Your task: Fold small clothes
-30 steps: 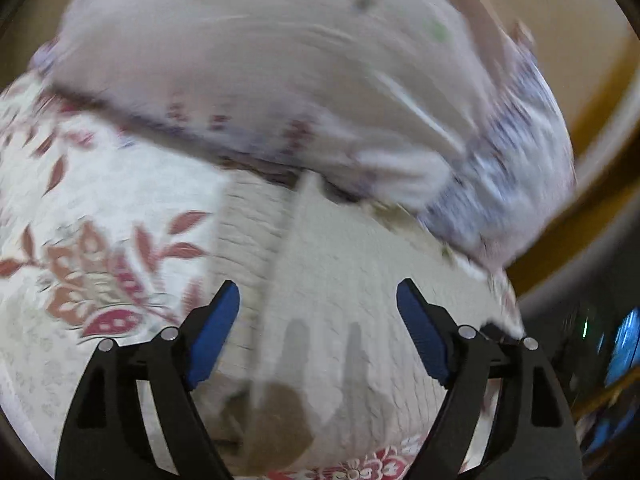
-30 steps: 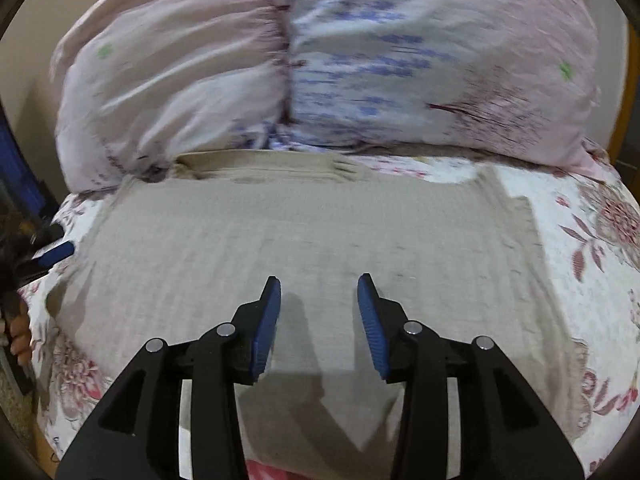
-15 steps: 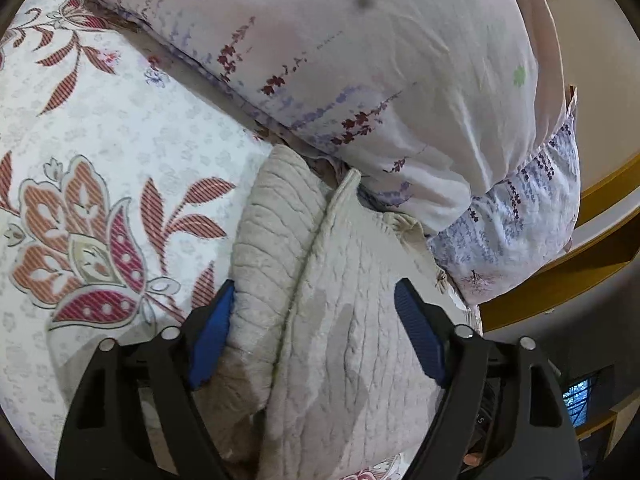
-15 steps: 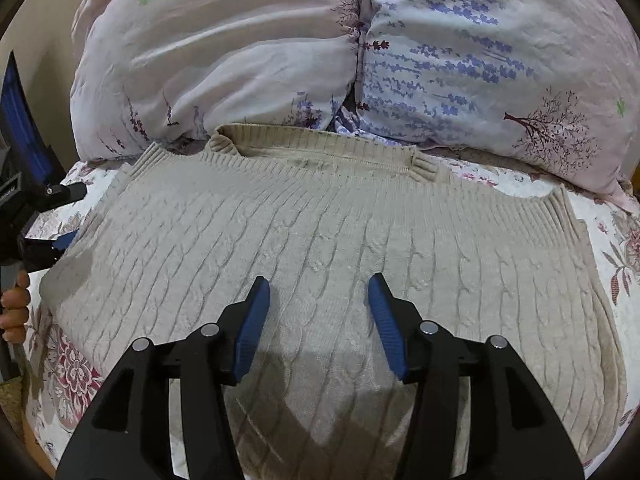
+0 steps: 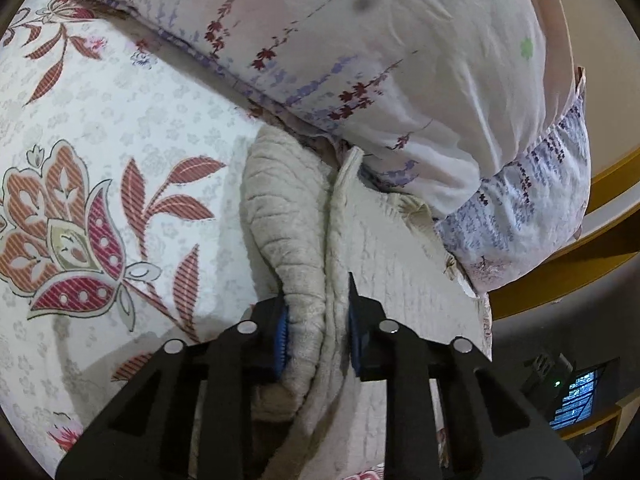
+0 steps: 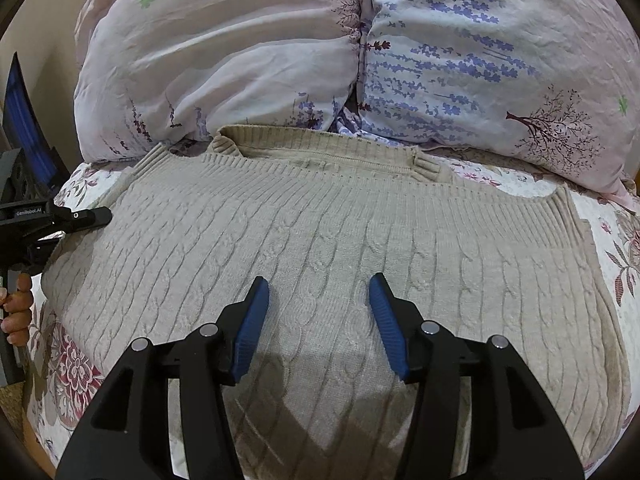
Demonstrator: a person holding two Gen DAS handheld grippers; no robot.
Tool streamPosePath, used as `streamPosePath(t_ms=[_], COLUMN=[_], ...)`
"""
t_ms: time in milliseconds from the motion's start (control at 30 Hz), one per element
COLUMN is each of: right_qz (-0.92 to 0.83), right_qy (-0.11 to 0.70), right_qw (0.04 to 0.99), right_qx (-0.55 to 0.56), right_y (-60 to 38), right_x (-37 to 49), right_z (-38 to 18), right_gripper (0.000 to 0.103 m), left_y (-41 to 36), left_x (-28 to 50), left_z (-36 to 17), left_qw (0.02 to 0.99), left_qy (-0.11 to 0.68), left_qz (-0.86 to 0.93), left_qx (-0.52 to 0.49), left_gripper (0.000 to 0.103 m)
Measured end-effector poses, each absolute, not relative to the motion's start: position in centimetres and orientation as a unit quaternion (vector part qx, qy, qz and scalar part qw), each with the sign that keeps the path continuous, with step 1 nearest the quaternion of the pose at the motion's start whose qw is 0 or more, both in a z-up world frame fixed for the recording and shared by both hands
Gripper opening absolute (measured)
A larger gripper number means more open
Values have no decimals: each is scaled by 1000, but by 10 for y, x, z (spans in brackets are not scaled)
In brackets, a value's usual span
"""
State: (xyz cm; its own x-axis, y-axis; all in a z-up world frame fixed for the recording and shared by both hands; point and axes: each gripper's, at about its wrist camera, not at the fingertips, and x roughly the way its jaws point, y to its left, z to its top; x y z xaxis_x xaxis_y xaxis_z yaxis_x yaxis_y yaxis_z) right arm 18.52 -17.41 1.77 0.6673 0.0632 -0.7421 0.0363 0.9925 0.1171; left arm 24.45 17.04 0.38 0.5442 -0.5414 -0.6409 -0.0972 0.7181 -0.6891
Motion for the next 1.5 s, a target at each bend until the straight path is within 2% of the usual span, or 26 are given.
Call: streamPosePath(t_ms=[333,600,833,1067,1100,1133,1167,1233,1267,1367,1500], right_qz=[7,-1,-66,-87,-85,-78,-69,-41,-29,8,28], right_qy=[405,373,343,331,330,329,329,333,336,352,391], right_qw=[913,922,920,901,900,898,895,884,877,856,831], right_qx=[47,108,175,267,273,282,292,325,342,378,395], right_y=[-172,-221,-305,-361,-365,-368,-368,-373,-374,-375,-367], right_x=[186,162,122,94,91,88,86,85,86,95,108], right_z=[17,42,52,46,47,49,50,50,50,46,36], right_gripper=[55,55,55,55,55,55,55,59,63,63,63], left_y=[137,49,-49,-140,-142,-141,-136,-116,-104,-64,-27], left_x=[242,253,255,249,245,241,237,228,225,222,233], left_z=[66,108,100,42,43,47,54,74,81,90,65], left_qw=[817,803,785,725,718,719,724,752,766,817,844], left_qy=[384,364,378,470,469,462,450,413,397,379,418], left_qz=[-229,-320,-368,-416,-427,-436,-443,-439,-431,-363,-260], left_qx=[-365,-346,-324,-286,-286,-283,-277,-268,-265,-238,-216], left_gripper=[16,14,14,16,19,35,56,76,78,80,80])
